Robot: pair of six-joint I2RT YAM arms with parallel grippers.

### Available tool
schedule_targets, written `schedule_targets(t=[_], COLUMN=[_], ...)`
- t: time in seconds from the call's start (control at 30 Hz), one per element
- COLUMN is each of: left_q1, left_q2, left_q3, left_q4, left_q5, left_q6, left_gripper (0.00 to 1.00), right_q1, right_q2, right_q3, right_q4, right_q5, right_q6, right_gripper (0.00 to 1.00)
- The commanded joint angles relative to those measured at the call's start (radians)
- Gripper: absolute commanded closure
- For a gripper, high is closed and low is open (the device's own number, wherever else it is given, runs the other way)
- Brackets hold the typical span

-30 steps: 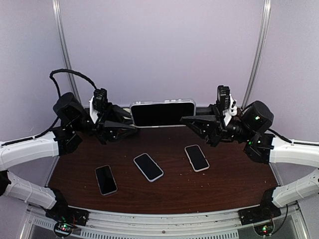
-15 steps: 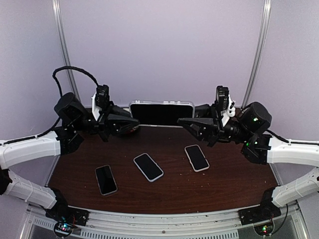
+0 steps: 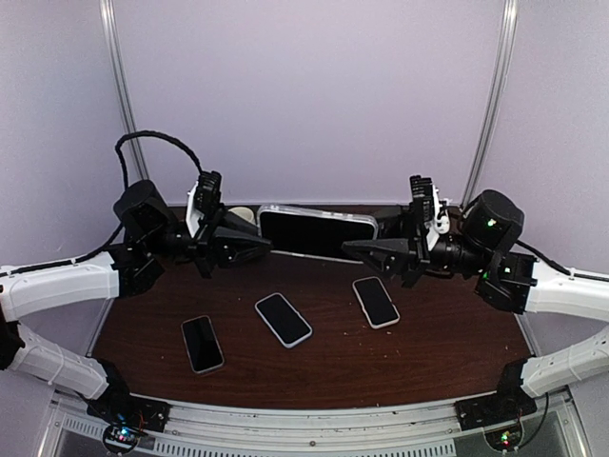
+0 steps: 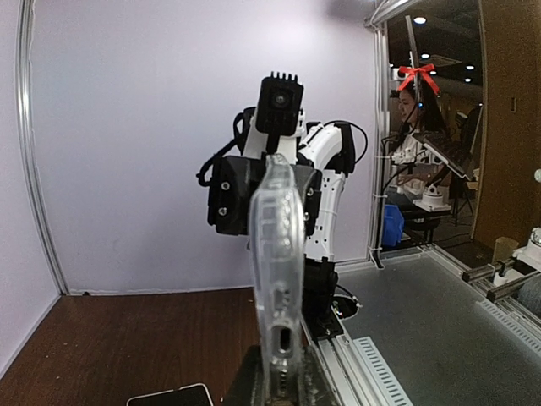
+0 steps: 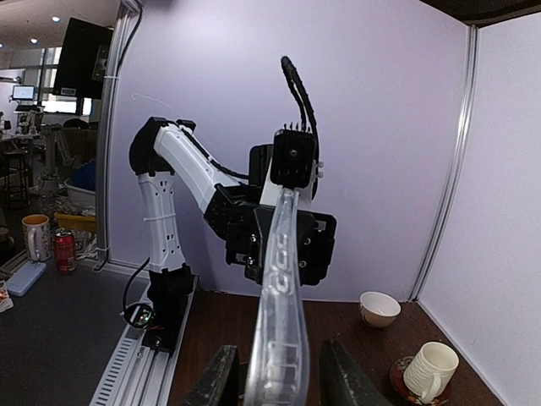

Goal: Take the phone out of the phone case
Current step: Pass from the left arm to the right

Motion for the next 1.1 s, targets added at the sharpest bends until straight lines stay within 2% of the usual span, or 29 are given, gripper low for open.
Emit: schedule_targets(t=[0.0, 0.33, 0.4, 0.43, 0.53, 0.6, 0.73, 0.87, 1.07], left_q1=[-0.001, -0.002, -0.001, 0.000, -0.001, -0.001, -0.001, -0.001, -0.001], left_q2=[-0.022, -0.028, -0.036, -0.041, -0.065, -0.081, -0.092, -0.083, -0.076], left_q3=[0.018, 0.024, 0.026, 0.027, 0.028, 0.025, 0.026, 0.032, 0.012], left_q4=[0.008, -0.027, -0.056, -0.073, -0.120, -0.146, -0.171, -0.176, -0.045], left_q5=[-0.030, -0.020, -0.010, -0.003, 0.025, 0.038, 0.069, 0.091, 0.133], left_q6=[0.045, 0.081, 0.108, 0.124, 0.175, 0.211, 0.234, 0.227, 0.131], left_gripper=[1.00, 1.00, 1.00, 0.95, 0.68, 0.59, 0.58, 0.60, 0.64], right_q1=[0.004, 0.004, 0.004, 0.004, 0.004, 0.004, 0.004, 0.004, 0.004], right_q2=[-0.027, -0.023, -0.022, -0.022, -0.028, -0.033, -0.040, -0.042, -0.032], right_q3=[0.033, 0.054, 0.054, 0.052, 0.038, 0.026, 0.014, 0.015, 0.015], right_q4=[-0.058, -0.133, -0.129, -0.120, -0.062, -0.008, 0.064, 0.093, 0.099], right_q5=[-0.009, -0.039, -0.052, -0.058, -0.064, -0.071, -0.084, -0.087, -0.083], right_q6=[-0.027, -0.061, -0.058, -0.047, -0.002, 0.039, 0.106, 0.129, 0.137], right_gripper=[0.66, 1.00, 1.00, 1.00, 1.00, 1.00, 1.00, 1.00, 1.00])
